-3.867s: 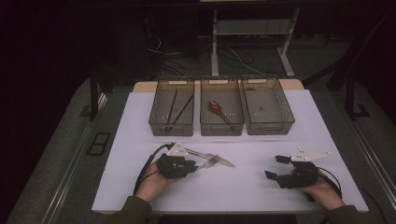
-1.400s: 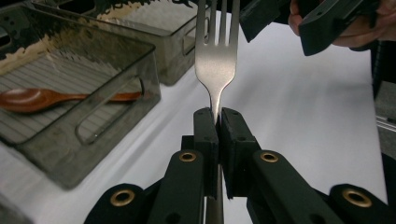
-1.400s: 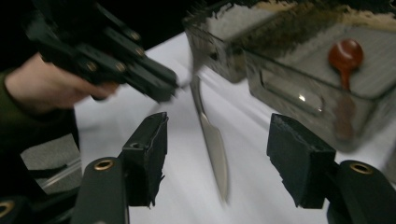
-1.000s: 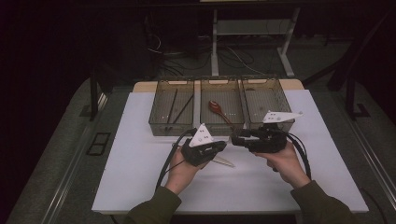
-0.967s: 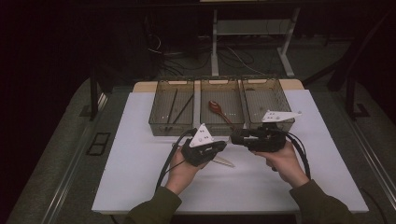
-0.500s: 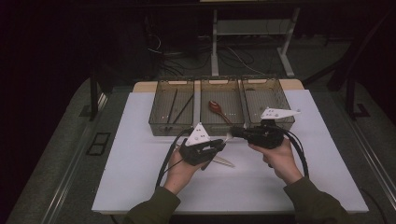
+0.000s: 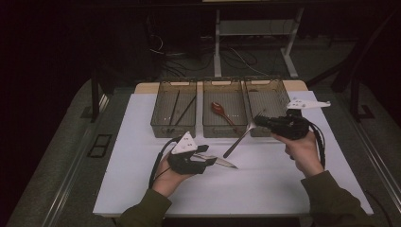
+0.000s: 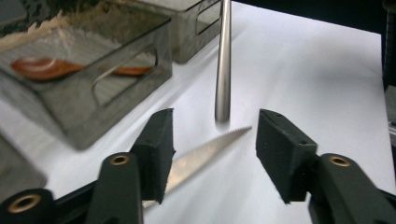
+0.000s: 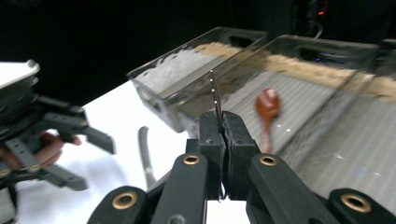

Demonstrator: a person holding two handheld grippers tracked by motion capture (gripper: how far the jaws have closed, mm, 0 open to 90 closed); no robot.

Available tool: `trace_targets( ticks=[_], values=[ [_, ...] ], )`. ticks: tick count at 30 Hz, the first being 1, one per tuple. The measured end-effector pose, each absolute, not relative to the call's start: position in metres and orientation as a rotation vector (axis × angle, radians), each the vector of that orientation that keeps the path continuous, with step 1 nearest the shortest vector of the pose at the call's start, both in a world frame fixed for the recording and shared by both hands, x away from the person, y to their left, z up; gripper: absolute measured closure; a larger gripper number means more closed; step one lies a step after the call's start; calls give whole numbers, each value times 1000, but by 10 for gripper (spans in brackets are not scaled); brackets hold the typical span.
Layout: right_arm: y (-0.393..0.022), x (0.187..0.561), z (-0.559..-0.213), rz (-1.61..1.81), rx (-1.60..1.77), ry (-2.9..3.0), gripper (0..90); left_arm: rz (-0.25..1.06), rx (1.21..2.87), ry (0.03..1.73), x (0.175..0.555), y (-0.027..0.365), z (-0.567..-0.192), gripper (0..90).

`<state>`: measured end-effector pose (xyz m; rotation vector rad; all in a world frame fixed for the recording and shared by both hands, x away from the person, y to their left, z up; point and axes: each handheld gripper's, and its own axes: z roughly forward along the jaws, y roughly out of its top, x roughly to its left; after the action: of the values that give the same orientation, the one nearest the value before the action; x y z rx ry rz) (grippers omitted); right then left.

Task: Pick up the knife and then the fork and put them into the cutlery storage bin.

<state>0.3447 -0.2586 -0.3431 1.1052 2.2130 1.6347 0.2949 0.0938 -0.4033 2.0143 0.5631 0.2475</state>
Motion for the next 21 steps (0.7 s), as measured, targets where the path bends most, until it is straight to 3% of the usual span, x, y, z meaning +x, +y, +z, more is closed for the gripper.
trace_targets(
  ticks=[21],
  values=[
    [-348,406,-294,1456,1287,1978,867,247,1972,677,277,159,-431,83]
  ],
)
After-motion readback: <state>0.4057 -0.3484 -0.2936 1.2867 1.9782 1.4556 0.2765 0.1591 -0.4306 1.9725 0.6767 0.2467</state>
